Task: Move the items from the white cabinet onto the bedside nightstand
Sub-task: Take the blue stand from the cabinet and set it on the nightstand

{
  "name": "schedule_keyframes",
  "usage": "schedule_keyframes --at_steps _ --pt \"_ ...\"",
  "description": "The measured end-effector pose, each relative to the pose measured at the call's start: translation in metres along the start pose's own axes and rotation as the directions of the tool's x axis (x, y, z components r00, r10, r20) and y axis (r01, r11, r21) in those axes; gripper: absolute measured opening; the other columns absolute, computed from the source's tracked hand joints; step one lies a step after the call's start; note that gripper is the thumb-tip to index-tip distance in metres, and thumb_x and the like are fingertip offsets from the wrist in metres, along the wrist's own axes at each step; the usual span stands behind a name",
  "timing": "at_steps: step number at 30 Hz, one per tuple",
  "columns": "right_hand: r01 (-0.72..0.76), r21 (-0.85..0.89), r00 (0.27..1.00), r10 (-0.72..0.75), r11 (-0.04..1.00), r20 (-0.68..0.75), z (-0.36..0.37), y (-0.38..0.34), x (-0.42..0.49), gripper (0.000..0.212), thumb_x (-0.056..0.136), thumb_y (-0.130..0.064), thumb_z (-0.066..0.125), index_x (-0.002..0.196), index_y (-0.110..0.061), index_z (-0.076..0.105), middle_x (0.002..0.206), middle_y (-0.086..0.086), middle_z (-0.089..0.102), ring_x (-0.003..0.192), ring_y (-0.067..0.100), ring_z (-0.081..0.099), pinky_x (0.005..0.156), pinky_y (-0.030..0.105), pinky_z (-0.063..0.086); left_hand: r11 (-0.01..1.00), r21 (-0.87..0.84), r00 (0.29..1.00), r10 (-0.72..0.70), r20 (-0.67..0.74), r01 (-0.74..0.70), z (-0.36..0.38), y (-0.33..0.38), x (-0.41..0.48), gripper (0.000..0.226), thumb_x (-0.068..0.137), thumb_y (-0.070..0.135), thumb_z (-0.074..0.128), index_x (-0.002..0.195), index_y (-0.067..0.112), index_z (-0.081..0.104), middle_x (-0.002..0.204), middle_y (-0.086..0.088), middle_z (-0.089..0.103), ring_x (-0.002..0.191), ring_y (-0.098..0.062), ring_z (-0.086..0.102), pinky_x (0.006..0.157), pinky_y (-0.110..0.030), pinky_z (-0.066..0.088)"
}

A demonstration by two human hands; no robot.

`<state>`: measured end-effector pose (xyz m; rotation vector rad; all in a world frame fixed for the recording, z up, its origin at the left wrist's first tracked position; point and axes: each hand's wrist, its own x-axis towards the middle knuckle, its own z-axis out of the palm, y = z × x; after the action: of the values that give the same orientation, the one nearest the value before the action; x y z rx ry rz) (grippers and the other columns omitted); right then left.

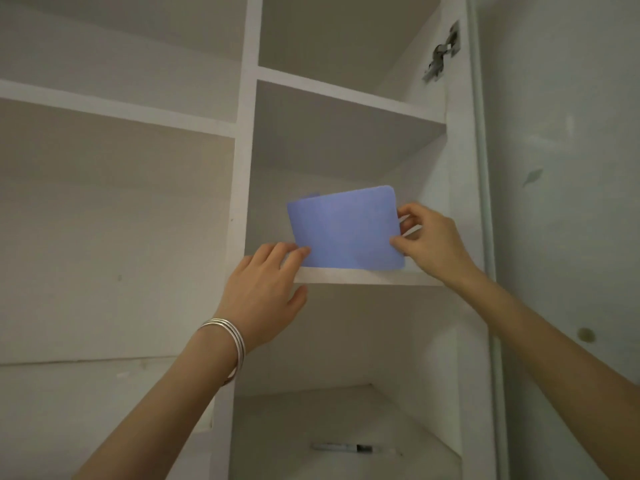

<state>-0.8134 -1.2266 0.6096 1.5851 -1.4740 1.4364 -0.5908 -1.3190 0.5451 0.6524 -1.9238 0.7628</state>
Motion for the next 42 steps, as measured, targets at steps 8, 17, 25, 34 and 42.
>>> schedule_keyframes --at_steps 8,17,25,34,42 --pt "0.128 -0.044 0.986 -0.132 0.991 -0.101 -0.062 -0.042 -0.076 0.028 0.075 -0.004 0.068 0.088 -0.025 0.055 0.072 -0.015 0.057 0.061 0.003 0.057 0.059 0.017 0.047 0.987 -0.154 0.982 0.023 -0.185 -0.052 -0.037 0.019 -0.017 0.063 0.078 0.016 0.064 0.136 0.01 0.041 0.136 -0.013 0.046 0.112 -0.034 0.05 0.081 -0.042 0.047" --pt "0.078 -0.055 0.995 -0.075 0.995 0.059 -0.107 -0.065 -0.162 0.038 0.072 0.0 0.074 0.088 -0.029 0.056 0.071 -0.012 0.06 0.07 0.017 0.058 0.061 0.025 0.052 0.97 -0.231 0.984 0.028 -0.174 -0.069 -0.081 0.041 -0.063 0.058 0.077 0.033 0.047 0.131 0.012 0.047 0.125 -0.009 0.055 0.112 -0.027 0.047 0.088 -0.036 0.037" --pt "-0.097 0.154 0.892 0.017 0.983 0.452 -0.11 -0.063 -0.231 0.04 0.073 0.0 0.073 0.084 -0.036 0.06 0.08 -0.01 0.064 0.065 0.008 0.061 0.061 0.018 0.049 0.981 -0.192 0.99 -0.007 0.144 0.035 -0.106 0.065 -0.176 0.017 0.071 0.032 0.054 0.08 0.019 0.06 0.062 0.003 0.065 0.054 -0.025 0.061 0.072 -0.03 0.046" --pt "-0.121 0.299 0.585 -0.176 0.947 0.792 -0.061 -0.109 -0.307 0.039 0.073 -0.012 0.076 0.095 -0.038 0.056 0.086 -0.006 0.065 0.078 0.01 0.061 0.072 0.021 0.049 0.881 -0.026 0.803 -0.418 0.426 0.473 -0.193 0.104 -0.351 0.016 0.075 0.023 0.069 0.081 0.016 0.056 0.072 0.0 0.067 0.059 -0.033 0.058 0.044 -0.022 0.02" --pt "-0.261 0.563 0.291 -0.492 0.784 0.82 0.006 -0.246 -0.4 0.037 0.076 -0.012 0.073 0.096 -0.038 0.055 0.097 -0.004 0.064 0.084 0.011 0.063 0.077 0.027 0.053 0.613 0.295 0.473 -0.77 0.427 0.733 -0.363 0.113 -0.484 0.016 0.084 0.028 0.064 0.098 0.022 0.06 0.084 0.003 0.065 0.079 -0.022 0.059 0.056 -0.027 0.032"
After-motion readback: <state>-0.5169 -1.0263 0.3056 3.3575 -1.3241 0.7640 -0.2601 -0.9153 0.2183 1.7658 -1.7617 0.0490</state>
